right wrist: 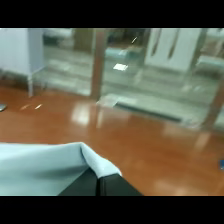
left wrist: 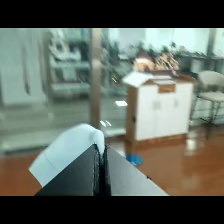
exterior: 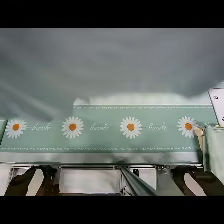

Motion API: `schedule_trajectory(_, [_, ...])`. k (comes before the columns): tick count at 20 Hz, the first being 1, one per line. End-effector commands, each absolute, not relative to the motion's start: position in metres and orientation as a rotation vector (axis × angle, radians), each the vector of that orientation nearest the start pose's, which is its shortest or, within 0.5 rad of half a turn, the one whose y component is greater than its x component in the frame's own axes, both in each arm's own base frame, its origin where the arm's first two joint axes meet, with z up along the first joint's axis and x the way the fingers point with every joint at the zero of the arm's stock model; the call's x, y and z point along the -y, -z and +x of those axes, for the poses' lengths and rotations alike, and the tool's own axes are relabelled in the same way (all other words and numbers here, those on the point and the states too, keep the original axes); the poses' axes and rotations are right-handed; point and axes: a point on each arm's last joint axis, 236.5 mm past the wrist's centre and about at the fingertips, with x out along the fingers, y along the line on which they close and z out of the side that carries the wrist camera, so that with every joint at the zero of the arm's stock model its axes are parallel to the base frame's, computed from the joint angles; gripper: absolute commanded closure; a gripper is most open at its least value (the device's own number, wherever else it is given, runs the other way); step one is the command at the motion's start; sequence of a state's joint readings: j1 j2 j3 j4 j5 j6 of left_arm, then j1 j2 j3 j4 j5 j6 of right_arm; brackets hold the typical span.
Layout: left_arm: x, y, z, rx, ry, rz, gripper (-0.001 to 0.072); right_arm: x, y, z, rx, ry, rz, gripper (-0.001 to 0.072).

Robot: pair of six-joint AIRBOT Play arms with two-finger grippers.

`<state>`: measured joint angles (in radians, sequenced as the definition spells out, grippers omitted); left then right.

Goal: Fold the shirts.

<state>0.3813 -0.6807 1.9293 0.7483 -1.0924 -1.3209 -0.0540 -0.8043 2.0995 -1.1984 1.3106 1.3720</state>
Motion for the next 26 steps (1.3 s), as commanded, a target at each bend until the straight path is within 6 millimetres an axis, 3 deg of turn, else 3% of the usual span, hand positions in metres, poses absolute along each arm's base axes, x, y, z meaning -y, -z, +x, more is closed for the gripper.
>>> schedule_trajectory(1, [0.097, -0.559, 0.158, 0.200, 0.311, 0.015, 0.0686, -0.055, -0.526, 0.172, 0.012, -0.219, -0.142, 0.0686])
schedule_trajectory(4, [0.096, -0.532, 0.175, 0.069, 0.333, -0.035, 0.0686, -0.056, -0.507, 0.178, -0.061, -0.231, -0.137, 0.0685])
schedule_trajectory(7, [0.091, -0.489, 0.210, -0.121, 0.375, -0.082, 0.0686, -0.065, -0.454, 0.214, -0.236, -0.289, -0.090, 0.0685])
schedule_trajectory(9, [0.086, -0.455, 0.249, -0.232, 0.430, -0.168, 0.0685, -0.070, -0.400, 0.251, -0.399, -0.331, -0.052, 0.0686])
schedule_trajectory(12, [0.072, -0.388, 0.314, -0.400, 0.482, -0.305, 0.0686, -0.053, -0.318, 0.316, -0.624, -0.284, -0.022, 0.0686])
schedule_trajectory(15, [0.058, -0.331, 0.387, -0.454, 0.444, -0.425, 0.0686, -0.031, -0.255, 0.382, -0.775, -0.200, 0.023, 0.0686])
schedule_trajectory(18, [0.065, -0.291, 0.449, -0.482, 0.425, -0.484, 0.0685, -0.019, -0.195, 0.446, -0.864, -0.179, 0.183, 0.0686])
schedule_trajectory(23, [0.089, -0.215, 0.536, -0.504, 0.364, -0.564, 0.0686, -0.045, -0.123, 0.535, -0.897, -0.271, 0.360, 0.0686])
schedule_trajectory(26, [0.108, -0.160, 0.559, -0.592, 0.349, -0.607, 0.0685, -0.064, -0.092, 0.573, -0.898, -0.323, 0.478, 0.0686])
